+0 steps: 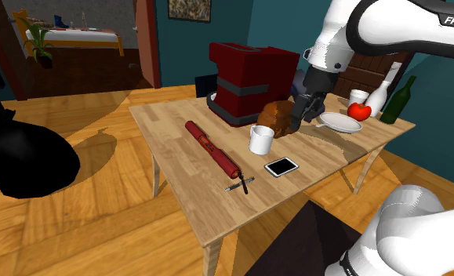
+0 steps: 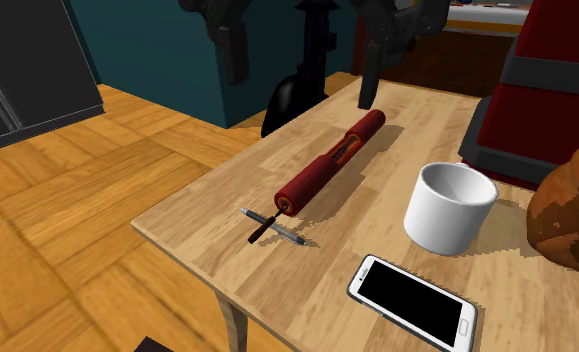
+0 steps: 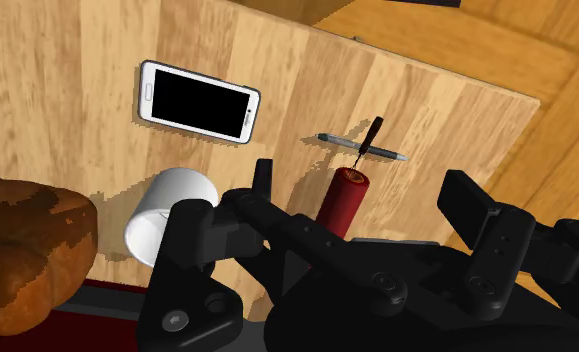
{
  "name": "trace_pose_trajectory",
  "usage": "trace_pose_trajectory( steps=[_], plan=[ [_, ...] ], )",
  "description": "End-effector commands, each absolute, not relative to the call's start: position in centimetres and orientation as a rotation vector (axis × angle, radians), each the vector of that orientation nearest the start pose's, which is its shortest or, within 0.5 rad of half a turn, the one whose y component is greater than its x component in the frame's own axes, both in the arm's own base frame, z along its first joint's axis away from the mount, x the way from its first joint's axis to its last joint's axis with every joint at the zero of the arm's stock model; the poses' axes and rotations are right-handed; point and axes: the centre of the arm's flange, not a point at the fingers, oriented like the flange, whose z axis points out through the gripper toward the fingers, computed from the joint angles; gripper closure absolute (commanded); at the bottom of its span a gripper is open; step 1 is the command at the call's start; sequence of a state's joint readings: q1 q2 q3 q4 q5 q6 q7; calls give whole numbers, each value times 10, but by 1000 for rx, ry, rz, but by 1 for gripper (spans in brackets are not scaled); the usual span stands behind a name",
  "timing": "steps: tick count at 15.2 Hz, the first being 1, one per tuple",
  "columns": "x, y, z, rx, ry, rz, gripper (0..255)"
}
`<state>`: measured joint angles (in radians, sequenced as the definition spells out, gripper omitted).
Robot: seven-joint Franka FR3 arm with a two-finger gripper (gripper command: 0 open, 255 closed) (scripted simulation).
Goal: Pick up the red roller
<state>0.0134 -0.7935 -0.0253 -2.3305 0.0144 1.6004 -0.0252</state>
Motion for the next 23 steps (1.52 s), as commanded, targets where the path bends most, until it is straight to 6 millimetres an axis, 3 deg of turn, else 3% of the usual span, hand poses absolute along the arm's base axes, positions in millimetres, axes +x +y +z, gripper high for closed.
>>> trace_pose_trajectory(
  steps=[1,23],
  plan=[
    [308,-5,608,-3108,-32,-99,0],
    [560,18,456,-3076,66,-42,0]
  ],
)
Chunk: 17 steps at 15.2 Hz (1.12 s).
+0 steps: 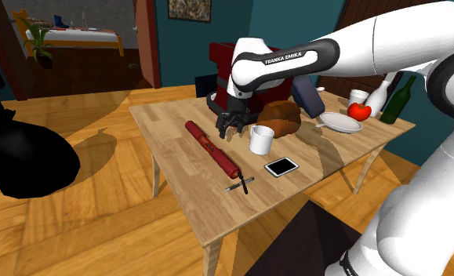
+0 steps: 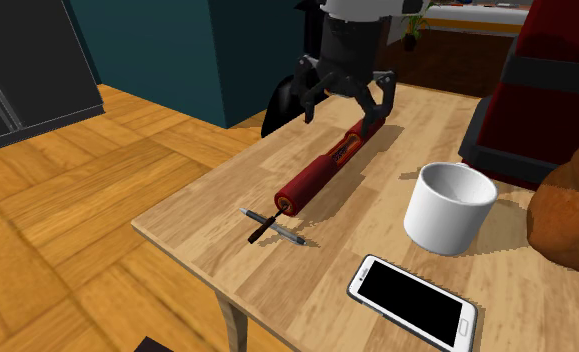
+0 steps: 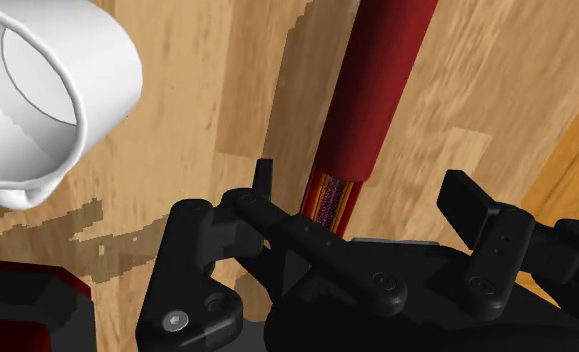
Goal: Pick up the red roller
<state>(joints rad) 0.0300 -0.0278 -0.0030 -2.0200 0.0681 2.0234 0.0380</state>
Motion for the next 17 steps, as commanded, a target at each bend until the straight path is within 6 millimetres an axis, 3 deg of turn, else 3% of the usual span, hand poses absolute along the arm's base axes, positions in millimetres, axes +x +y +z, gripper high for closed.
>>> trace_pose_trajectory(
  steps=[1,9,17],
  plan=[
    [571,19,449,-3075,71,-40,0],
    [661,25,391,-3062,106,-19,0],
    [662,25,351,-3062,106,-19,0]
  ],
)
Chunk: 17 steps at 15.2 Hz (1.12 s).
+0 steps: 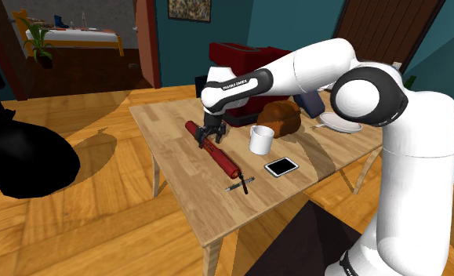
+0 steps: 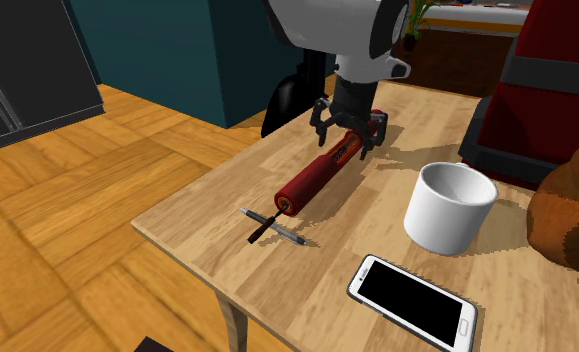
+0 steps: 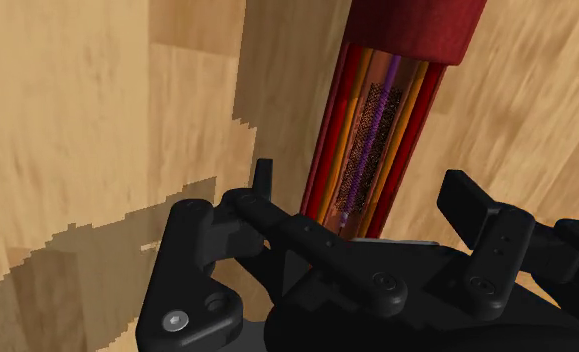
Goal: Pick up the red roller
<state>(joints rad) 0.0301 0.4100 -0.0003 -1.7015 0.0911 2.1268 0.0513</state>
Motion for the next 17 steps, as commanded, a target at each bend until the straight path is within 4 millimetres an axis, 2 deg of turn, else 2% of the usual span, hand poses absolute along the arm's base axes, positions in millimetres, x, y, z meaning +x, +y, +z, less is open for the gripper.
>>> trace_pose_trajectory(
  steps=[1,2,3,12,17],
  plan=[
    [662,25,351,-3062,106,-19,0],
    [662,25,351,-3062,106,-19,0],
    [662,24,350,-3062,106,-19,255],
    [662,25,351,-3062,106,-19,255],
    [662,25,377,-3062,106,-19,255]
  ],
)
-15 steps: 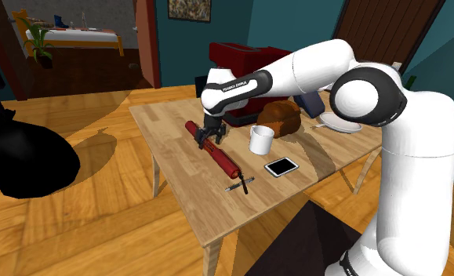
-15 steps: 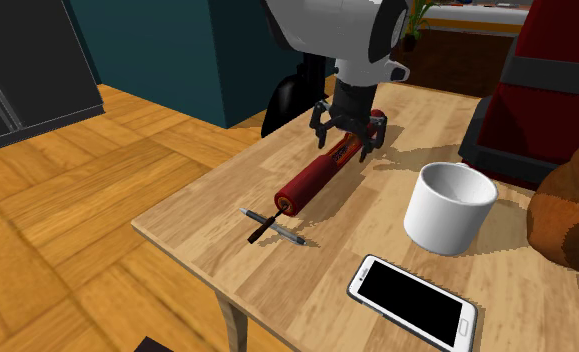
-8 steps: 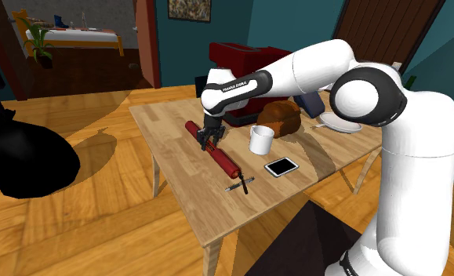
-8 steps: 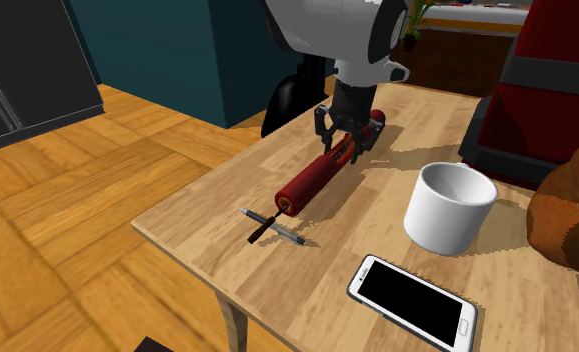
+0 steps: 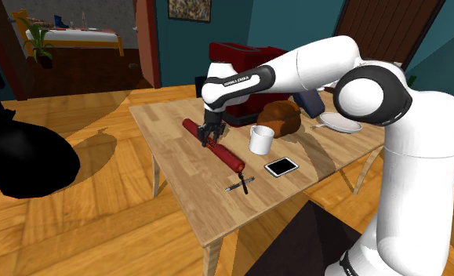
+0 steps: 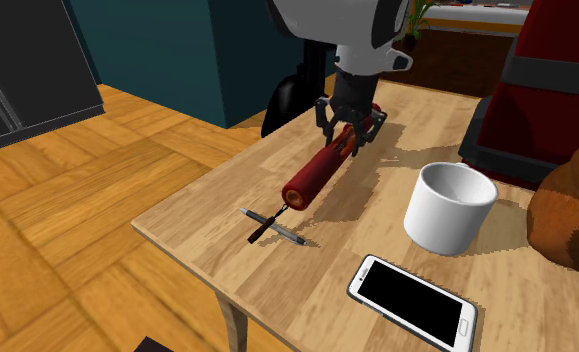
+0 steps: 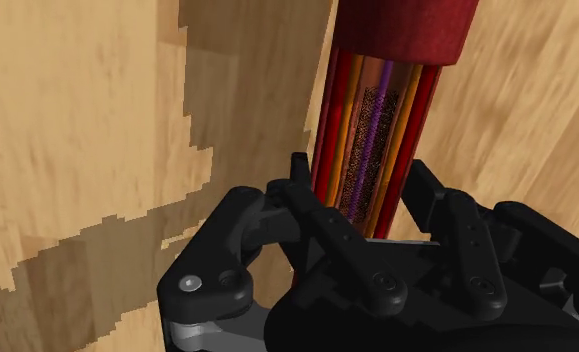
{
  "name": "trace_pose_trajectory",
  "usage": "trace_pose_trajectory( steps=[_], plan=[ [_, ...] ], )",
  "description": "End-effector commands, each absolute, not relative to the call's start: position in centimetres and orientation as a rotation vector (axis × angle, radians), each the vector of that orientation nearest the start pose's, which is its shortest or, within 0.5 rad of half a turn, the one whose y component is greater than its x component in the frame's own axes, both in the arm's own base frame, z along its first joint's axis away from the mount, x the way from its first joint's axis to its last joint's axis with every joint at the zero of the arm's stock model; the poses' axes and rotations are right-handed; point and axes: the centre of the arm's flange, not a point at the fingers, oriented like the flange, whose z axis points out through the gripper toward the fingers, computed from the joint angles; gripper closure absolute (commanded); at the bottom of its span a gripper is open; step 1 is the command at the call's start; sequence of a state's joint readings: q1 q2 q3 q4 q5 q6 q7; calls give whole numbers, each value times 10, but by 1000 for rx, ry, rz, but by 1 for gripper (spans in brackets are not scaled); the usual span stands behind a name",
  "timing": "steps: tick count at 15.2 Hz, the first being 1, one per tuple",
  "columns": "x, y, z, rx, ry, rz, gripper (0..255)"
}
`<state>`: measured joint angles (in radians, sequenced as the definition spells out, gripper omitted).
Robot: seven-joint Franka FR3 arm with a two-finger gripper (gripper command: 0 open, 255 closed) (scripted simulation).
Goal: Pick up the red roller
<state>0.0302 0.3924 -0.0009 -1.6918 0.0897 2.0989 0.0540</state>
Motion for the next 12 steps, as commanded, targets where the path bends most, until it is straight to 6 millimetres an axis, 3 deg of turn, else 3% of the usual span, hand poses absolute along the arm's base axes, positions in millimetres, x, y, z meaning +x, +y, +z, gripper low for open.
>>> trace_pose_trajectory(
  steps=[1,10,12],
  plan=[
    [662,25,382,-3062,106,-19,255],
    [662,25,430,-3062,106,-19,255],
    [662,25,431,-3062,106,-19,255]
  ],
)
